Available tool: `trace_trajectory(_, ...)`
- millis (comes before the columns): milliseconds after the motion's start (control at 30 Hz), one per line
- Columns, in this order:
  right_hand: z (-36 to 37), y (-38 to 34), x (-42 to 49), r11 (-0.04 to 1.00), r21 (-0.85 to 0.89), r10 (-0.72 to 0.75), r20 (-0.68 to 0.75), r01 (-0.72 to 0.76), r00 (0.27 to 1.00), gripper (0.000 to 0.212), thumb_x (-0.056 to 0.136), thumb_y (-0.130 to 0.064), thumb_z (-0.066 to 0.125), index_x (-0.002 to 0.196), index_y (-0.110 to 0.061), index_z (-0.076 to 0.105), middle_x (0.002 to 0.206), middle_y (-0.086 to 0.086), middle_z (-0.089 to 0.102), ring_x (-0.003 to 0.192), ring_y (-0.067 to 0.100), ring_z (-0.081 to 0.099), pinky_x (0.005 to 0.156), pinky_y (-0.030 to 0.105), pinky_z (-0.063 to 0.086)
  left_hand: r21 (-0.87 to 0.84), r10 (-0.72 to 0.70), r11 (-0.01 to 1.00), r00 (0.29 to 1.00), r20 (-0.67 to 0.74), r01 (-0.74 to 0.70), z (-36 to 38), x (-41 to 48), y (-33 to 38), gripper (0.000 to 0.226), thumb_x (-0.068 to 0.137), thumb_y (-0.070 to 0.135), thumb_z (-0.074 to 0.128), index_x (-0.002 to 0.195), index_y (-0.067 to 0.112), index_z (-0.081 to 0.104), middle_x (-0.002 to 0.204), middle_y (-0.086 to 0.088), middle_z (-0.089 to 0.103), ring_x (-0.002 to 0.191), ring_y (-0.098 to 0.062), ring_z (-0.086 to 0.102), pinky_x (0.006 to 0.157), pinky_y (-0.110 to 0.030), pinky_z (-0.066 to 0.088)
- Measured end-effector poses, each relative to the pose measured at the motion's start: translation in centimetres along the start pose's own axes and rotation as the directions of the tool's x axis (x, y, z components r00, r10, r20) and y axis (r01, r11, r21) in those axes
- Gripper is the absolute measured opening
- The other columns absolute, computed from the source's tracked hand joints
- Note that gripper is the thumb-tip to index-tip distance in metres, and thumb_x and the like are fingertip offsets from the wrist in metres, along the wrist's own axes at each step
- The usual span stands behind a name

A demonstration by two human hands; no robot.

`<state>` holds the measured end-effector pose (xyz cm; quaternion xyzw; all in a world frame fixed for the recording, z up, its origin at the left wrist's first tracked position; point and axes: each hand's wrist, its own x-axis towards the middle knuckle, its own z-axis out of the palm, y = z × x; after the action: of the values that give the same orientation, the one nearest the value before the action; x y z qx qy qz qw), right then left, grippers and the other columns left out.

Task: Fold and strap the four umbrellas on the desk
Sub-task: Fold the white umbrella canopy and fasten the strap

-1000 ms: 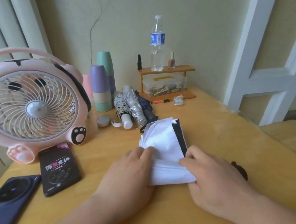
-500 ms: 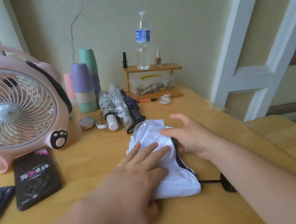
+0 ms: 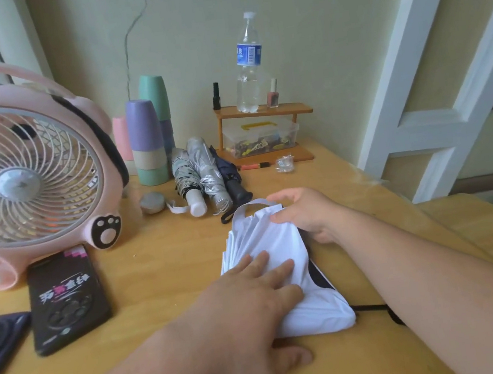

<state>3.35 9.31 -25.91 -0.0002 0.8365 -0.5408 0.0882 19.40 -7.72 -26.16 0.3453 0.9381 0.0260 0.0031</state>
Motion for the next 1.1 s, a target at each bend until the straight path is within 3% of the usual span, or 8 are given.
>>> trace_trajectory(333, -0.1, -1.5, -1.2, 0.706, 0.677, 0.123, 0.168, -0.205, 0.978, 0.086, 0.093, 0.021, 0.041, 0.163, -0.021, 0.014, 0.151, 0.028, 0.044, 0.102, 0.034, 0.067, 0.075, 0.040, 0.054, 0.065, 0.034, 0.997, 0.999, -0.013, -0.033, 0.3, 0.3, 0.0, 0.079, 0.093, 0.077, 0.038, 0.155, 0.030, 0.026, 0.171, 0.006, 0.006, 0.158, -0.023, -0.006, 0.124, -0.038, -0.015)
trace_trajectory(500, -1.6, -2.1, -2.6, 0.977, 0.141, 0.159, 0.020, -0.160, 0.987, 0.049, 0.094, 0.009, 0.055, 0.138, -0.011, 0.057, 0.118, 0.016, 0.069, 0.095, 0.029, 0.069, 0.078, 0.038, 0.058, 0.099, 0.037, 0.995, 0.998, -0.041, -0.033, 1.1, 0.5, 0.7, 0.060, 0.102, 0.063, 0.032, 0.150, 0.027, 0.031, 0.169, 0.004, 0.017, 0.156, -0.026, 0.009, 0.127, -0.044, 0.005)
trace_trajectory(600, -3.0, -3.0, -5.8, 0.774, -0.615, -0.310, -0.153, 0.155, 0.938, 0.026, 0.090, -0.012, 0.061, 0.112, -0.024, 0.068, 0.102, -0.005, 0.070, 0.095, 0.017, 0.066, 0.084, 0.033, 0.056, 0.041, 0.023, 0.999, 0.997, -0.069, -0.021, 1.0, 0.4, 0.6, 0.062, 0.100, 0.063, 0.038, 0.151, 0.028, 0.035, 0.165, 0.006, 0.026, 0.152, -0.022, 0.021, 0.124, -0.040, 0.019)
trace_trajectory(667, -2.7, -3.3, -10.7, 0.627, -0.633, -0.514, 0.101, 0.454, 0.852, 0.023, 0.087, -0.013, 0.061, 0.105, -0.026, 0.067, 0.094, -0.011, 0.066, 0.086, 0.009, 0.061, 0.080, 0.035, 0.054, 0.006, 0.023, 1.000, 0.989, -0.149, -0.022, 0.9, 0.3, 0.4, 0.058, 0.095, 0.064, 0.044, 0.143, 0.031, 0.045, 0.149, 0.007, 0.040, 0.138, -0.019, 0.036, 0.116, -0.036, 0.031)
trace_trajectory(767, -1.1, -1.4, -16.7, 0.399, -0.677, -0.398, 0.479, 0.618, 0.782, 0.044, 0.084, -0.027, 0.060, 0.125, -0.036, 0.046, 0.115, -0.019, 0.051, 0.105, 0.003, 0.050, 0.088, 0.027, 0.046, -0.010, 0.011, 1.000, 0.986, -0.168, -0.013, 0.7, 0.2, 0.3, 0.051, 0.089, 0.063, 0.040, 0.133, 0.038, 0.049, 0.127, 0.008, 0.041, 0.115, -0.016, 0.037, 0.106, -0.033, 0.034)
trace_trajectory(833, -0.5, 1.4, -17.9, 0.376, -0.732, -0.429, 0.407, 0.569, 0.806, 0.050, 0.089, -0.041, 0.058, 0.132, -0.039, 0.033, 0.119, -0.020, 0.047, 0.112, 0.004, 0.045, 0.093, 0.027, 0.044, -0.058, -0.004, 0.998, 0.986, -0.168, -0.006, 0.5, -0.3, 0.1, 0.045, 0.091, 0.058, 0.044, 0.131, 0.039, 0.050, 0.122, 0.012, 0.044, 0.111, -0.012, 0.040, 0.100, -0.030, 0.038)
trace_trajectory(967, -0.1, 5.5, -16.6, 0.350, -0.686, -0.668, 0.294, 0.638, 0.683, 0.031, 0.090, -0.049, 0.059, 0.106, -0.023, 0.064, 0.095, -0.010, 0.062, 0.088, 0.015, 0.058, 0.073, 0.033, 0.054, -0.053, -0.025, 0.998, 0.976, -0.217, 0.014, 0.6, -2.0, -0.9, 0.029, 0.088, 0.057, 0.048, 0.104, 0.035, 0.057, 0.102, 0.013, 0.049, 0.101, -0.012, 0.049, 0.087, -0.030, 0.045)
trace_trajectory(1100, 0.2, 6.4, -15.7, 0.265, -0.714, -0.700, 0.320, 0.648, 0.638, 0.038, 0.096, -0.048, 0.051, 0.121, -0.022, 0.061, 0.096, -0.008, 0.063, 0.088, 0.018, 0.059, 0.077, 0.033, 0.054, -0.023, -0.028, 0.999, 0.969, -0.245, 0.023, 1.9, -1.5, -1.4, 0.044, 0.095, 0.064, 0.035, 0.112, 0.031, 0.059, 0.100, 0.010, 0.055, 0.094, -0.015, 0.055, 0.084, -0.032, 0.049)
